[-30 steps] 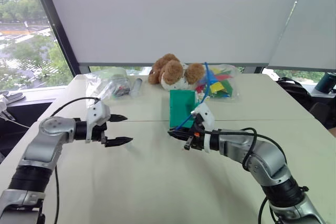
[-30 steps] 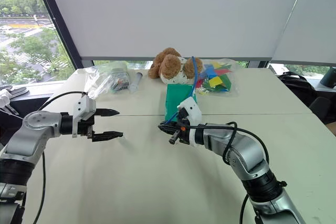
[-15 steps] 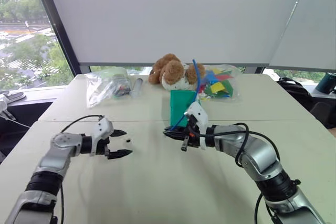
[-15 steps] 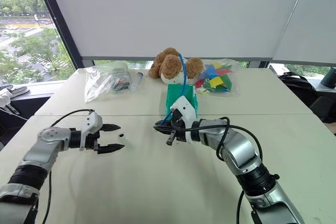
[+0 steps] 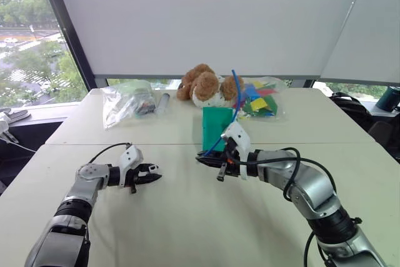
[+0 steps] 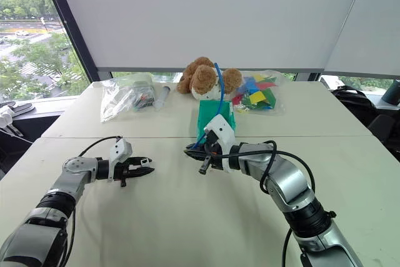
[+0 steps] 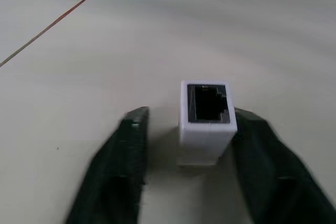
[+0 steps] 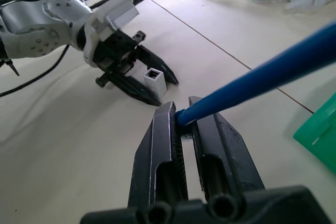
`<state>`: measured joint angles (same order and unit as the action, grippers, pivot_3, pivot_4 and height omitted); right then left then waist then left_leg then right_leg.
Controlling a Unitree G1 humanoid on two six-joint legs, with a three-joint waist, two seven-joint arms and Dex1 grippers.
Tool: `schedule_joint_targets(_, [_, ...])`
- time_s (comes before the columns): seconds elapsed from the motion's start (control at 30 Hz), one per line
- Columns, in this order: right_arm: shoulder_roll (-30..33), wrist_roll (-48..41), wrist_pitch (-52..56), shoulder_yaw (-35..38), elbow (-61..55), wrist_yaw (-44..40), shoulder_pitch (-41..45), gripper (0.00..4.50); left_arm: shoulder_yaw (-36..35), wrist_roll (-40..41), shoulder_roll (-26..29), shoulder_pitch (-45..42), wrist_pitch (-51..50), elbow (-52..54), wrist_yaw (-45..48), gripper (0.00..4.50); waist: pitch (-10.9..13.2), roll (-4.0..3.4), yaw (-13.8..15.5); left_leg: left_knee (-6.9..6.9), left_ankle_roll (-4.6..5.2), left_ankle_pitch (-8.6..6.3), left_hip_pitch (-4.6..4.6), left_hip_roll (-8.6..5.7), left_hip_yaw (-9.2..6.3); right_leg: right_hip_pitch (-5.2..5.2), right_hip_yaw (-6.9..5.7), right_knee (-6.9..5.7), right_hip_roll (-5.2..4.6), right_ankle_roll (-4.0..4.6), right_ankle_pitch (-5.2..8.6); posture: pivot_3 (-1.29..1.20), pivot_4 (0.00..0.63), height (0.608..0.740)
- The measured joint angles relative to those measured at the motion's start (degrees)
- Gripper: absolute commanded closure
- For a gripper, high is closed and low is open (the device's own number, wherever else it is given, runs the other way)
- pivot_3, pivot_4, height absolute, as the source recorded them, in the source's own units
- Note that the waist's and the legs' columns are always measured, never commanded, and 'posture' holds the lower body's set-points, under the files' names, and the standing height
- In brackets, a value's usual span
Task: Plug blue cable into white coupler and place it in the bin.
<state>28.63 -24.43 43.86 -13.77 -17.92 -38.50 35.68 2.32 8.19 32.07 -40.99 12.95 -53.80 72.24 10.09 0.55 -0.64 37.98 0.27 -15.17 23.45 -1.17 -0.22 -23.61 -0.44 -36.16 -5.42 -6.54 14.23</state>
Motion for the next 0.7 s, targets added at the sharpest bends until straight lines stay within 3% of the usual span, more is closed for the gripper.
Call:
schedule_joint_targets(0.03, [0.03, 0.02, 0.14, 0.14, 0.00, 0.00, 0.00, 4.50, -0.24, 0.07, -0.18, 0.00, 0.00, -0.11, 0.27, 4.17, 0.00, 0.00, 0.00, 0.00, 0.00, 0.00, 0.00, 0.00, 0.00, 0.00, 0.00, 0.00, 0.00, 0.00, 0.00, 0.00, 0.150, 0.740])
schedule_joint_targets(0.23, [2.49, 0.76, 0.13, 0.52, 0.00, -2.16, 0.53, 4.50, 0.01, 0.44, -2.56, 0.11, -1.48, 2.48, 4.65, 4.11, 0.00, 0.00, 0.17, 0.02, 0.00, 0.00, 0.01, -0.02, 0.00, 0.02, -0.01, 0.01, -0.02, 0.00, 0.00, 0.00, 0.150, 0.740])
schedule_joint_targets(0.47, [9.22, 4.93, -5.45, -2.31, 1.84, -12.12, 5.43, 4.50, 6.69, -0.26, -10.54, 0.33, -3.45, 10.30, 10.58, 4.11, 0.00, 0.00, 0.03, 0.03, 0.00, 0.00, 0.01, -0.02, 0.00, 0.04, -0.01, 0.03, 0.00, 0.00, 0.00, 0.00, 0.150, 0.740])
schedule_joint_targets(0.7, [11.76, 9.24, -9.77, -6.57, 4.35, -18.63, 4.50, 4.50, 11.75, -4.42, -15.55, -3.48, -0.98, 7.53, 10.07, 4.11, 0.01, 0.01, 0.01, 0.03, 0.00, 0.00, 0.01, 0.00, 0.00, 0.01, -0.01, 0.02, 0.04, 0.00, 0.00, 0.00, 0.150, 0.740])
